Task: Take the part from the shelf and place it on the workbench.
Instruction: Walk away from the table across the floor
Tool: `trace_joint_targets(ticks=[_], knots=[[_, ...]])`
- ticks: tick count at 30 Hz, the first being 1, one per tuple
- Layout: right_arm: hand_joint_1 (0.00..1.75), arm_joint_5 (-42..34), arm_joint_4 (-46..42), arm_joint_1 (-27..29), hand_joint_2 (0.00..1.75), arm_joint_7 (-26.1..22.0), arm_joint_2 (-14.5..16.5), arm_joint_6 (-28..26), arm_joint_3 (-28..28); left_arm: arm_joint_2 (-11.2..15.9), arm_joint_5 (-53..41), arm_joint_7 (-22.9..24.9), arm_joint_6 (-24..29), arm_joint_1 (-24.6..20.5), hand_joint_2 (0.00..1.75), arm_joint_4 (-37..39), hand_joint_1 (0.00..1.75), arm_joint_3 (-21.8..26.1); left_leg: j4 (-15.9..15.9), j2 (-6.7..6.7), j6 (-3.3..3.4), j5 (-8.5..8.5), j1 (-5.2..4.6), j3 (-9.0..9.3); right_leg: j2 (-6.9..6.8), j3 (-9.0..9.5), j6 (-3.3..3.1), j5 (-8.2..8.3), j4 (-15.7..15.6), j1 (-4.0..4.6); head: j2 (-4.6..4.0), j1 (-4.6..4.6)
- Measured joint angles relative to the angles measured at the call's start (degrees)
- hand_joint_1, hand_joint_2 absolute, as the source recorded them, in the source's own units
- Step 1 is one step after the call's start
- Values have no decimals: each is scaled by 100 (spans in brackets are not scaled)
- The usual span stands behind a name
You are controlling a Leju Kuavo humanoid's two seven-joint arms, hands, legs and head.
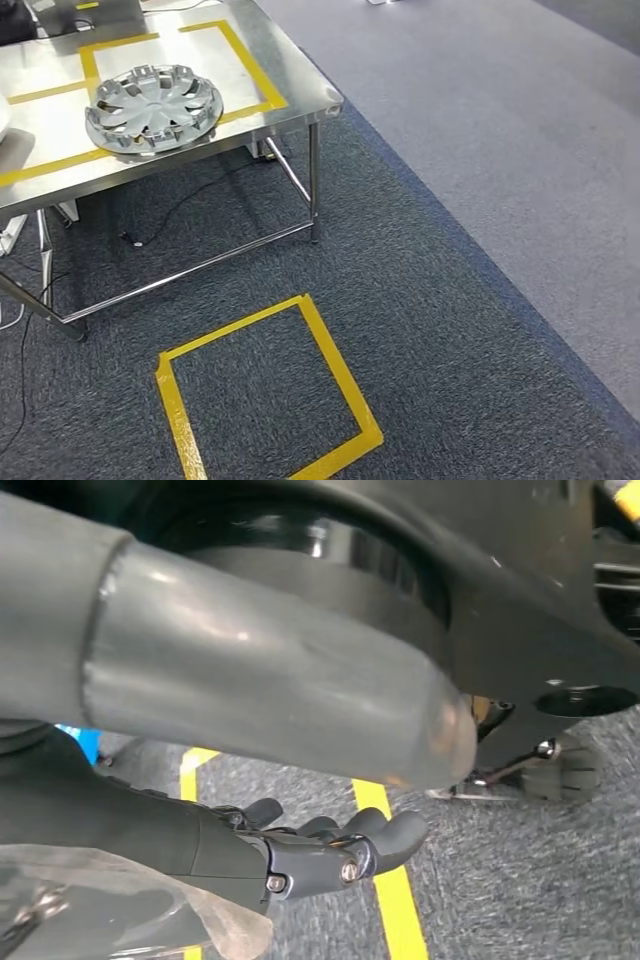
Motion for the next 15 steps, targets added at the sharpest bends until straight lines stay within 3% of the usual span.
trace_joint_targets(ticks=[2, 3, 5, 7, 9, 11, 13, 15], knots=[[0, -1, 0, 4, 0, 4, 0, -3, 0, 4, 1, 3, -1, 19, 0, 1, 0, 0, 5, 169, 2, 1, -8, -9, -76, -285, 42, -173, 588, -19, 0, 3], [0, -3, 0, 13, 0, 9, 0, -3, 0, 4, 1, 9, -1, 22, 0, 2, 0, 0, 8, 247, 1, 1, -9, -11, -96, -290, 54, -111, 607, -27, 0, 4], [0, -10, 0, 26, 0, 29, 0, -6, 0, -1, -4, 33, -2, 11, 0, 2, 0, 0, 15, 383, -11, -4, -8, -1, -203, 39, 57, 264, -3, -35, 0, 5], [0, -20, 0, 9, 0, 51, 1, -9, 0, -2, -18, 64, -2, 3, 0, 2, 0, 0, 30, 499, -59, -17, -34, 11, -437, 420, 19, 504, -730, -8, 0, 3], [0, -32, 0, -4, 0, 70, 1, -9, 0, 1, -51, 85, 5, -6, 0, 2, 0, -4, 45, 605, -123, -17, -64, 14, -513, 508, -54, 524, -957, 24, 0, 0], [0, -47, 0, 15, 0, 98, 2, -10, -1, -1, -127, 90, 16, -23, 0, 2, 0, -25, 54, 683, -180, -26, -58, 23, -388, 468, -130, 561, -961, 17, 0, 5], [0, -57, 0, 27, 0, 122, 1, -11, -2, -2, -215, 91, 27, -33, 0, 2, 0, -66, 259, 497, -238, -211, -32, -38, -280, 467, -201, 599, -979, -6, 0, -13], [0, -59, 0, 16, 0, 132, 1, -11, -4, -2, -264, 99, 34, -24, 0, 3, 0, -110, 918, 188, -270, -614, -13, -296, -153, 461, -254, 633, -986, -15, 0, -41]])
